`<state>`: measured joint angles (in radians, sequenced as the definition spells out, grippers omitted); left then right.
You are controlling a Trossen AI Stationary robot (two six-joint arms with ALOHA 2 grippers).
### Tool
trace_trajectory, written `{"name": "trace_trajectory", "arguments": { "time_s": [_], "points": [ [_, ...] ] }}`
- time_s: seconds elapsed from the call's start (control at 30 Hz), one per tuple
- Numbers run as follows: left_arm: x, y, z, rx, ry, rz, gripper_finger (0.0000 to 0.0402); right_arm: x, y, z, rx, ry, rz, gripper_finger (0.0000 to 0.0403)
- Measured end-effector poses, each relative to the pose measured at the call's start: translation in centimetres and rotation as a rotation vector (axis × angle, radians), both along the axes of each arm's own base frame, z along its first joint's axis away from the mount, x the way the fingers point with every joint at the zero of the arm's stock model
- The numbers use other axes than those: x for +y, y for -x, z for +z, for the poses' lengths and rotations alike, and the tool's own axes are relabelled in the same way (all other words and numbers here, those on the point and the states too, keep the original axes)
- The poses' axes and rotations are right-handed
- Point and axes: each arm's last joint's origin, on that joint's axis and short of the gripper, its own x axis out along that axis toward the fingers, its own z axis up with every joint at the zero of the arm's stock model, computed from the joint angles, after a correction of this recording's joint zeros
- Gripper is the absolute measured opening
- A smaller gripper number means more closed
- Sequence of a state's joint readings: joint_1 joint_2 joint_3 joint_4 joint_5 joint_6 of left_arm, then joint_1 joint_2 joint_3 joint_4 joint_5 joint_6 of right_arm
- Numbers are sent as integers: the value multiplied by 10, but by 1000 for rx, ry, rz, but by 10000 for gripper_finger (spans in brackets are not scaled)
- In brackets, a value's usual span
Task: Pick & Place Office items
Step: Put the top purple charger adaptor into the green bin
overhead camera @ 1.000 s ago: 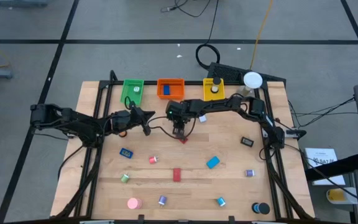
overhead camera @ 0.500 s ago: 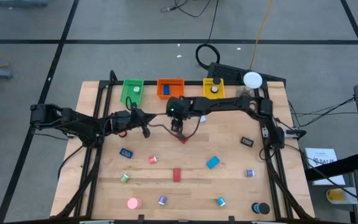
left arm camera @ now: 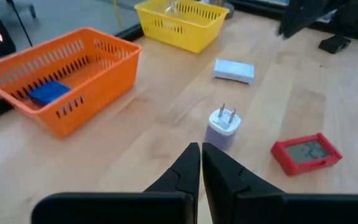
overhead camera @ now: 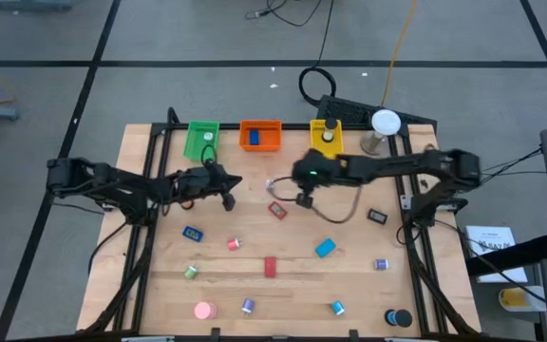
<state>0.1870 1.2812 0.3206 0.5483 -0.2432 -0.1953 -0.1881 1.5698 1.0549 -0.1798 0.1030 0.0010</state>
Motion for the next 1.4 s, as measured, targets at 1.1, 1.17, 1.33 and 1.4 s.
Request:
{"name": "trace_trajectory", "arguments": {
  "time_s": [1.1,1.17,1.33,1.4],
  "points": [
    [51,-157,55,586,370,47,340,16,85,-7,-376,19,-37,1],
    [56,-161,50,589,425,53,340,16,86,-7,-371,19,-37,1],
    [69,-163,32,616,516,95,340,16,86,-7,-368,18,-37,1],
    [75,-161,25,634,533,122,340,16,86,-8,-364,20,-35,1]
  ]
}}
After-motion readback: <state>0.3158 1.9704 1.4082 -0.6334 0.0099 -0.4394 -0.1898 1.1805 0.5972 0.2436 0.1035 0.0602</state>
